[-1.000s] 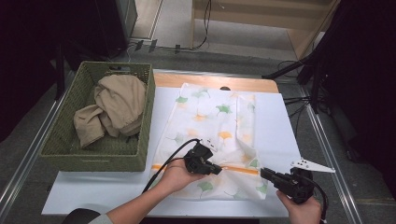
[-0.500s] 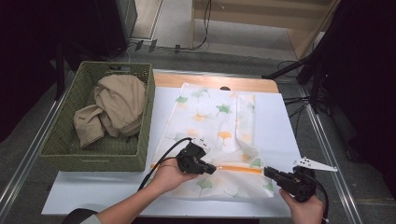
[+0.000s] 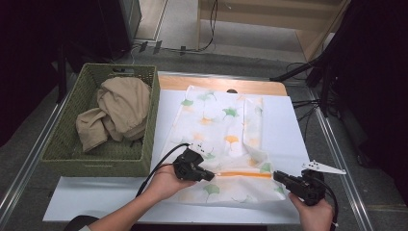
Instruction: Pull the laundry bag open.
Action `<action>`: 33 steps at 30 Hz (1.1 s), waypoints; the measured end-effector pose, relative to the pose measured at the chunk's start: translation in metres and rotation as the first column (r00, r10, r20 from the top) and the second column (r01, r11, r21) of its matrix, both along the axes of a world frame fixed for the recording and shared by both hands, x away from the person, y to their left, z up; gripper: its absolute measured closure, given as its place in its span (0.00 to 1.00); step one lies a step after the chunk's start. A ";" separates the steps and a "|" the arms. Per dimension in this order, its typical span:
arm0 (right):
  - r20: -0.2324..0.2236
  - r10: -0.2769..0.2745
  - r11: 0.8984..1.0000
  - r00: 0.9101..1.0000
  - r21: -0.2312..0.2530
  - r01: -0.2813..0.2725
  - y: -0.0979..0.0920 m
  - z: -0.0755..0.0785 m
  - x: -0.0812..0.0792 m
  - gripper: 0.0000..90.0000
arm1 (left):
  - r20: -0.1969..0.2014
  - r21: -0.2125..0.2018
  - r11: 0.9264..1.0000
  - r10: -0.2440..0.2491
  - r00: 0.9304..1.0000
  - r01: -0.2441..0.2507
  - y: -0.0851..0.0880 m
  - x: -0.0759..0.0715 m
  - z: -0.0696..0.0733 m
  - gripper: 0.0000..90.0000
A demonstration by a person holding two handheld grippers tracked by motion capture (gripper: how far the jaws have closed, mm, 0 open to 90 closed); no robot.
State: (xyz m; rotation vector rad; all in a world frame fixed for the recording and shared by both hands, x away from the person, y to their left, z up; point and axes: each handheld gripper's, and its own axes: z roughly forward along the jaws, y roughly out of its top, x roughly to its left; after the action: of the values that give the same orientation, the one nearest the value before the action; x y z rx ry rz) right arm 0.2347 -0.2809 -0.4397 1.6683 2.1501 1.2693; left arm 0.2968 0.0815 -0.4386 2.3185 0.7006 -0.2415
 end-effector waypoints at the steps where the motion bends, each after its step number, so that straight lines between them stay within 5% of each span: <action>1: 0.002 -0.001 1.000 1.000 -0.003 0.001 0.000 0.000 0.000 0.95 | 0.002 0.005 1.000 -0.005 1.000 0.005 0.001 0.000 -0.001 1.00; 33: -0.018 -0.053 0.998 0.998 -0.038 0.053 -0.027 -0.015 0.024 0.95 | 0.043 0.046 0.995 0.091 0.995 -0.093 0.043 -0.018 0.000 1.00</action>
State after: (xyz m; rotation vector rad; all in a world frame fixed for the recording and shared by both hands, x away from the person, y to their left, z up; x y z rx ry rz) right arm 0.2583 -0.3077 -0.4543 1.7175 2.1120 1.1963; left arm 0.2788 0.1240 -0.4382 2.3228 0.7990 -0.1367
